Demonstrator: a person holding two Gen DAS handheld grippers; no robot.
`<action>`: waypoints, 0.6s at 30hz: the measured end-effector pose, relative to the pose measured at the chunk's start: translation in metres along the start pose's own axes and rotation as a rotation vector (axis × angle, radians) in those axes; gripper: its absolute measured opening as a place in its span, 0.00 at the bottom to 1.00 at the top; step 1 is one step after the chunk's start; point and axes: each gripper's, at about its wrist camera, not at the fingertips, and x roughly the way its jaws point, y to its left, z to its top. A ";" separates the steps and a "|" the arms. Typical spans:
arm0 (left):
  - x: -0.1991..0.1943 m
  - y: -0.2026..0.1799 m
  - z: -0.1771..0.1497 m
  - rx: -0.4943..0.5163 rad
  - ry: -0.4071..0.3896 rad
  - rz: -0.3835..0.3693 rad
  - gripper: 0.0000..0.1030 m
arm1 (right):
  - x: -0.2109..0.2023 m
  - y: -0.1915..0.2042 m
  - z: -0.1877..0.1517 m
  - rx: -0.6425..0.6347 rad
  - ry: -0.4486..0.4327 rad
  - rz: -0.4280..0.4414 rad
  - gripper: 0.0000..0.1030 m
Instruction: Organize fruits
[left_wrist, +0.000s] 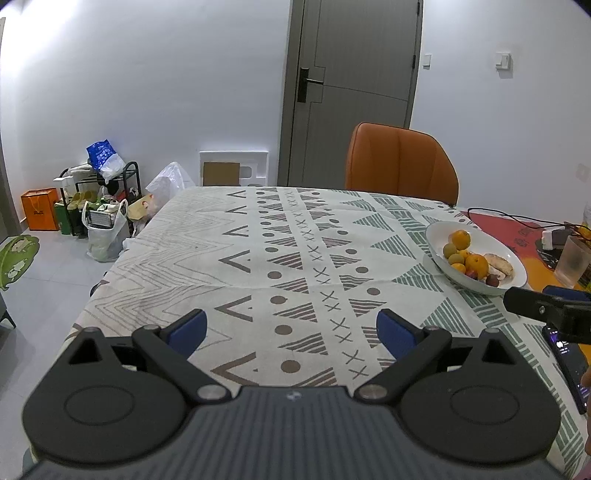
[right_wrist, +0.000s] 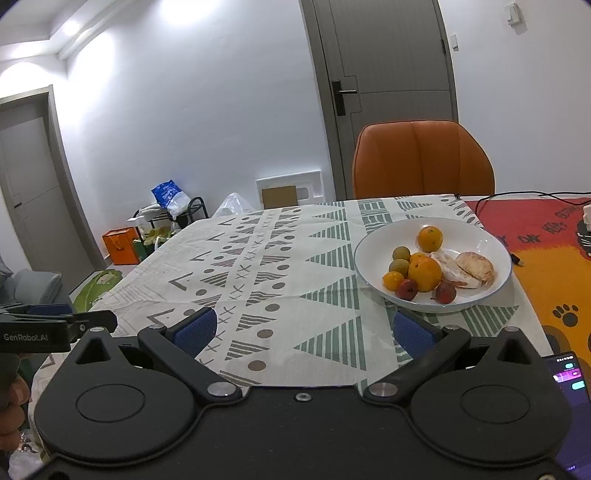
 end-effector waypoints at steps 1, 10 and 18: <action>0.000 0.000 0.000 0.000 0.000 0.001 0.95 | 0.000 0.000 0.000 0.000 0.000 -0.001 1.00; 0.002 -0.002 0.002 0.007 0.002 -0.004 0.95 | 0.002 -0.002 0.000 0.010 0.003 -0.002 1.00; 0.003 -0.007 0.002 0.020 0.005 -0.011 0.95 | 0.001 -0.006 0.000 0.016 0.002 -0.005 1.00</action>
